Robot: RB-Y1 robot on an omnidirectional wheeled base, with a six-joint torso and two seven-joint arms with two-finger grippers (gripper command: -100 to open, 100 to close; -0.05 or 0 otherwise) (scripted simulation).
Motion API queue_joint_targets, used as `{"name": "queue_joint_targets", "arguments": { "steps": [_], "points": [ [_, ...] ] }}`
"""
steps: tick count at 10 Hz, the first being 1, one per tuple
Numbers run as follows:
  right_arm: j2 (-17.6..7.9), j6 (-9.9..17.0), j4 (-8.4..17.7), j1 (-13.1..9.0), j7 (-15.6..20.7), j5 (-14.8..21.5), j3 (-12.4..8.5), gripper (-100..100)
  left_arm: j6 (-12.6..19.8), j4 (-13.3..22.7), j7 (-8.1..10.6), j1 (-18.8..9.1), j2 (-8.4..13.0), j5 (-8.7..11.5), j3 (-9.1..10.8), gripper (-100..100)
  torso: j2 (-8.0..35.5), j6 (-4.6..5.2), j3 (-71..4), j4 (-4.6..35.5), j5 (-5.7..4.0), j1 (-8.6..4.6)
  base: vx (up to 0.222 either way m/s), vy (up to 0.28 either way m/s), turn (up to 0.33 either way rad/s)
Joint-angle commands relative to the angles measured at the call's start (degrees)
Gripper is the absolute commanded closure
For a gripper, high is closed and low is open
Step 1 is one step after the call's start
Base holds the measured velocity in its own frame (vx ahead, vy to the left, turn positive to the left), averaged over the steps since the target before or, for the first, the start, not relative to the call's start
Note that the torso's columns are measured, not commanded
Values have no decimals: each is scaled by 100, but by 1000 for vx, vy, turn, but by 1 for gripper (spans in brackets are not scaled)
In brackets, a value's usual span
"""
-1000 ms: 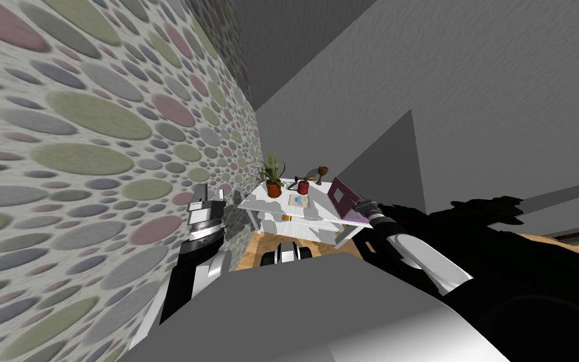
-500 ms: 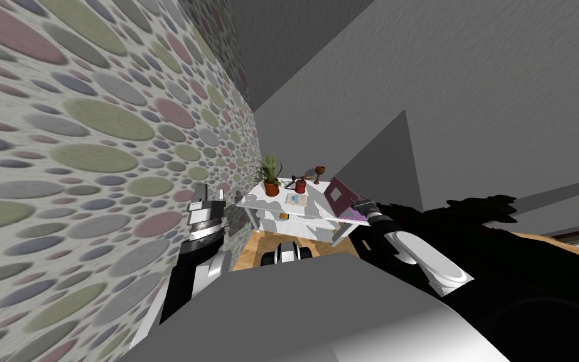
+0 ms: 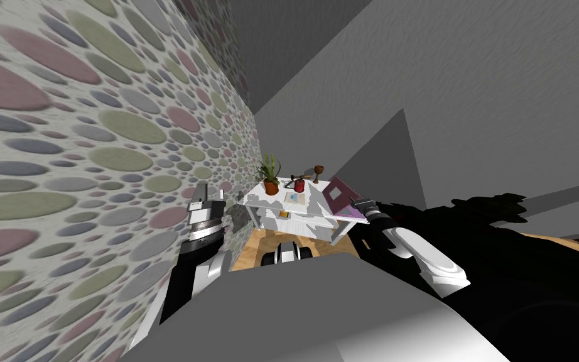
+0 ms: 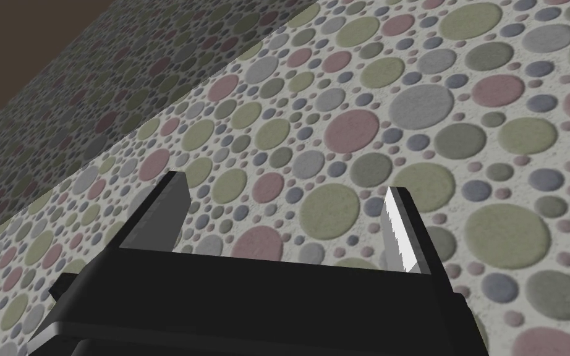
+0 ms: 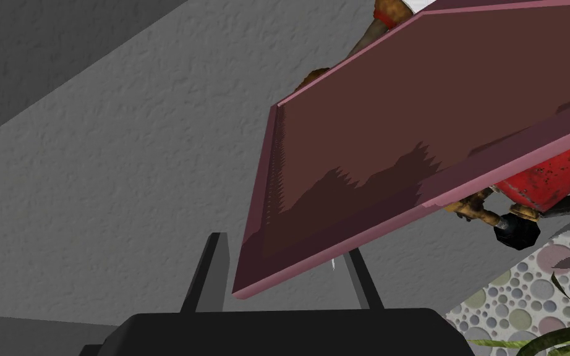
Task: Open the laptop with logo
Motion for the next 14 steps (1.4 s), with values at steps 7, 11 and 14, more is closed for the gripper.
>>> {"name": "queue_joint_targets", "arguments": {
  "steps": [7, 11, 14],
  "points": [
    [-56, -241, 1310, -921, 1242, -1562, 63, 100, 0, 0, 0, -1, 0, 0, 0, 0, 1, -14, 1, -1, -13, -28, -79, -12, 67],
    [-70, -329, 1786, -1231, 1737, -2319, 63, 100, 0, 0, 0, 0, 0, 0, 0, 0, 6, -14, 6, 0, -14, -16, -63, -10, 46],
    [-84, -417, 2217, -1541, 2141, -2759, 63, 100, 0, 0, 0, 0, 0, 0, 0, 0, -1, -27, 0, -9, -22, -20, -56, -2, 52]
  ]
}}
